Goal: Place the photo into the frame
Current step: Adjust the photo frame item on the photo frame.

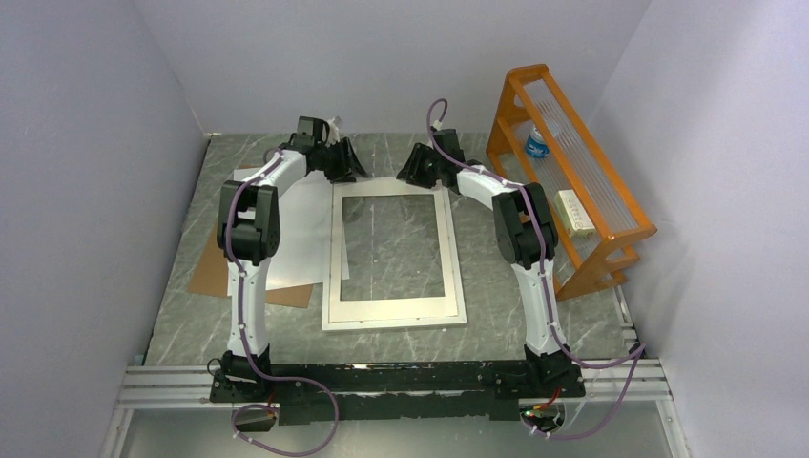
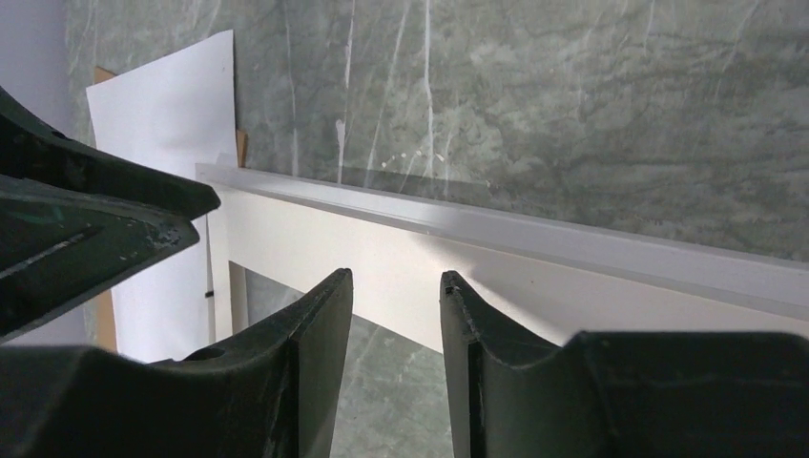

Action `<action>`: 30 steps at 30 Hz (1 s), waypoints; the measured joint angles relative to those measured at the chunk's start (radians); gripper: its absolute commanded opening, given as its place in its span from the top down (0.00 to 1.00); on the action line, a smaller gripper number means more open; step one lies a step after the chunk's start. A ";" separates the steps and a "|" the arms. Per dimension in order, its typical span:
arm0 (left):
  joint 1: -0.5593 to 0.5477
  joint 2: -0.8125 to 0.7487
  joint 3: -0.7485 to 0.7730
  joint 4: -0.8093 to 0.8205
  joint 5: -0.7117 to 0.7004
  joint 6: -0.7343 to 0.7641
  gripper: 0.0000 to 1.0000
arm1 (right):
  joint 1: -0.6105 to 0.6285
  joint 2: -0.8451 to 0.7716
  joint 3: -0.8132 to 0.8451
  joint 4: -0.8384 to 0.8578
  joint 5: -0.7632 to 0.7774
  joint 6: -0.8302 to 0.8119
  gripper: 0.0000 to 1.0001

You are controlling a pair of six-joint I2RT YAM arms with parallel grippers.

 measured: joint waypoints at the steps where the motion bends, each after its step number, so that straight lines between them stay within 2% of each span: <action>1: 0.000 0.000 0.009 0.004 -0.002 0.003 0.45 | 0.001 0.000 0.005 0.000 0.004 -0.003 0.57; 8: 0.001 0.025 0.034 0.016 -0.018 0.016 0.44 | 0.003 0.020 0.056 0.000 0.008 -0.014 0.57; 12: 0.001 0.067 0.048 0.016 -0.012 0.026 0.49 | 0.004 0.020 0.056 -0.003 0.008 -0.014 0.57; 30: 0.006 0.049 0.002 0.033 0.044 0.092 0.52 | 0.013 0.020 0.035 -0.010 0.009 -0.014 0.56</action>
